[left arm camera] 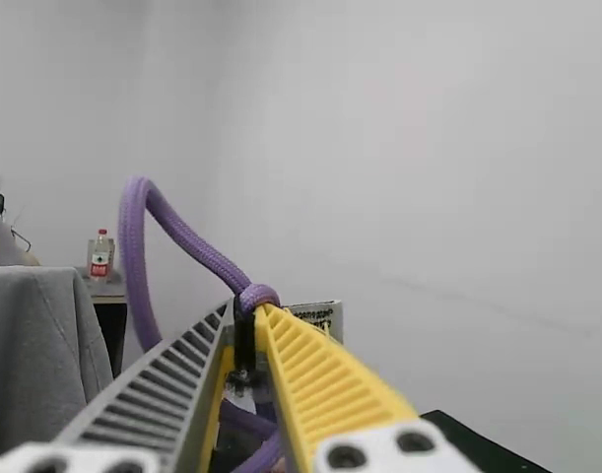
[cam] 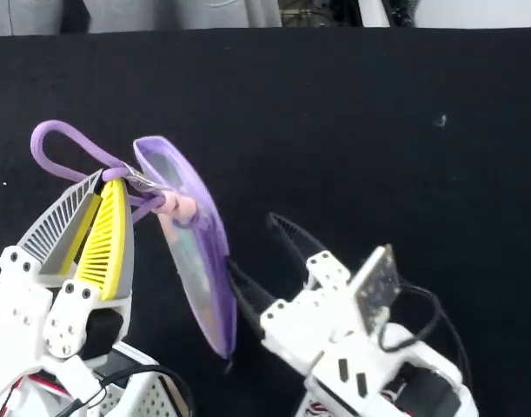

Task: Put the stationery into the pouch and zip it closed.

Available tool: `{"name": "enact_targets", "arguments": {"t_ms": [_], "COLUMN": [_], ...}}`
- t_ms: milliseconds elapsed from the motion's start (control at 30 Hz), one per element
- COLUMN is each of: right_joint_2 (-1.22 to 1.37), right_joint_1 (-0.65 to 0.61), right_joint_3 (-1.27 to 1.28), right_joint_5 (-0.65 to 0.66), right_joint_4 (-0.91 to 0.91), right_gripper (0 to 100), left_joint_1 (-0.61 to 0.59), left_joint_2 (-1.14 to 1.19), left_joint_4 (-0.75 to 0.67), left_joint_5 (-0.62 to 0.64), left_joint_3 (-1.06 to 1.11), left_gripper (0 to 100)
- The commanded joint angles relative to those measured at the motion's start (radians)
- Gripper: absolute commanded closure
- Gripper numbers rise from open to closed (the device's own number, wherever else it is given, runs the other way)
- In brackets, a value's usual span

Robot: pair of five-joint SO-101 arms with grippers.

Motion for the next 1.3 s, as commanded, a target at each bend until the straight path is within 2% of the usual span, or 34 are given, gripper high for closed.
{"name": "enact_targets", "arguments": {"t_ms": [0,267,400,533,700,800,933,1067,1267], "right_joint_2": [0.002,0.004,0.015,0.016,0.015,0.007,0.004,0.004,0.004], "right_joint_1": [-0.126,-0.183,-0.282,-0.354,-0.394,-0.394,-0.376,-0.275,-0.097], "right_joint_3": [-0.058,0.045,0.027,0.007,0.030,0.062,0.136,0.213,0.263], "right_joint_5": [0.008,0.008,0.008,0.006,-0.112,-0.127,-0.126,-0.126,-0.126], "right_joint_4": [-0.011,-0.150,-0.155,-0.193,-0.239,-0.236,-0.236,-0.238,-0.224], "right_gripper": [71.5,71.5,71.4,71.4,71.4,71.4,71.0,66.5,66.5], "left_joint_1": [-0.007,0.012,0.071,0.074,0.073,0.073,0.074,0.071,0.071], "left_joint_2": [0.005,0.008,0.008,0.008,0.008,0.008,0.002,-0.002,-0.002], "left_joint_4": [0.000,-0.008,-0.009,-0.057,-0.092,-0.092,-0.092,-0.087,-0.081], "left_joint_5": [0.011,0.011,0.003,0.003,0.002,0.002,0.002,0.002,0.002], "left_joint_3": [-0.004,0.025,0.059,0.087,0.122,0.130,0.124,0.114,0.085], "left_gripper": [97,97,97,97,97,97,97,97,97]}}
